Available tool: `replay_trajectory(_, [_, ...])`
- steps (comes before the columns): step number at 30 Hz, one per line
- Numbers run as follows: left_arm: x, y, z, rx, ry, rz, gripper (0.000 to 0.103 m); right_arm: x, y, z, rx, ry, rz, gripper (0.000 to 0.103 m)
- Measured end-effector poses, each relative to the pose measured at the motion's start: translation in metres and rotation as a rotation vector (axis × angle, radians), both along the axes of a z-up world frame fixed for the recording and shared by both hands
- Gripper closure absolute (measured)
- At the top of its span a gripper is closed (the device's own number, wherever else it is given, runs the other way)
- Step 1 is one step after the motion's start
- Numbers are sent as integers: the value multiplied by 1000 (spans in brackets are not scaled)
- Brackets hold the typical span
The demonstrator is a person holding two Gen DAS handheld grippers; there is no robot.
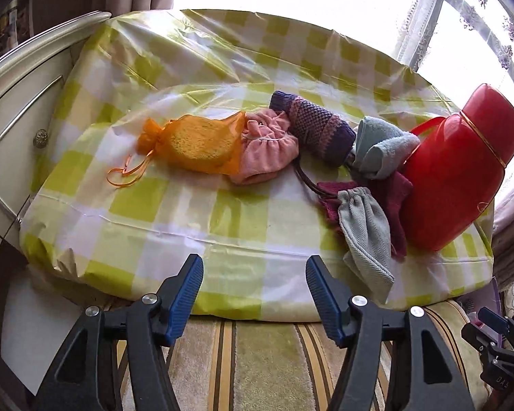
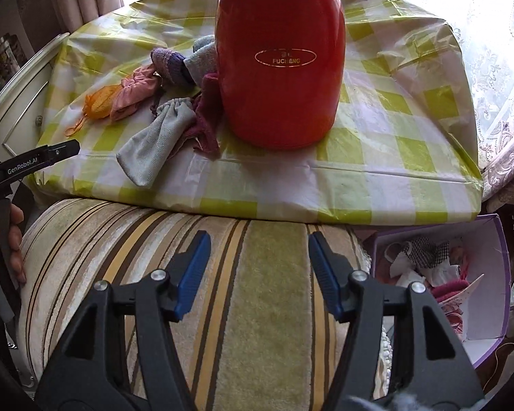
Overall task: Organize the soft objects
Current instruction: 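Move both open tools back over the remaining pile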
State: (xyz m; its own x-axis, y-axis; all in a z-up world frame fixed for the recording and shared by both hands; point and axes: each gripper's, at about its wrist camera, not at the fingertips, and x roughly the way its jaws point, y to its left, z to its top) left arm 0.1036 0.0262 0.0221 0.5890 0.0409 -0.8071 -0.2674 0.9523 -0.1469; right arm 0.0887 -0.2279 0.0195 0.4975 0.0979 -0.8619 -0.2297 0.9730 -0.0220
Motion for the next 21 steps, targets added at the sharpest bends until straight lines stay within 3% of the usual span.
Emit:
replay_trajectory(10, [17, 23, -6, -27, -1, 69, 30, 38, 46, -8, 95, 0, 37, 40])
replay_trajectory(14, [22, 30, -8, -31, -1, 87, 23, 59, 63, -16, 137, 30, 40, 40])
replay_trajectory(21, [28, 41, -13, -42, 9, 119, 21, 89, 90, -34, 167, 79, 58, 40])
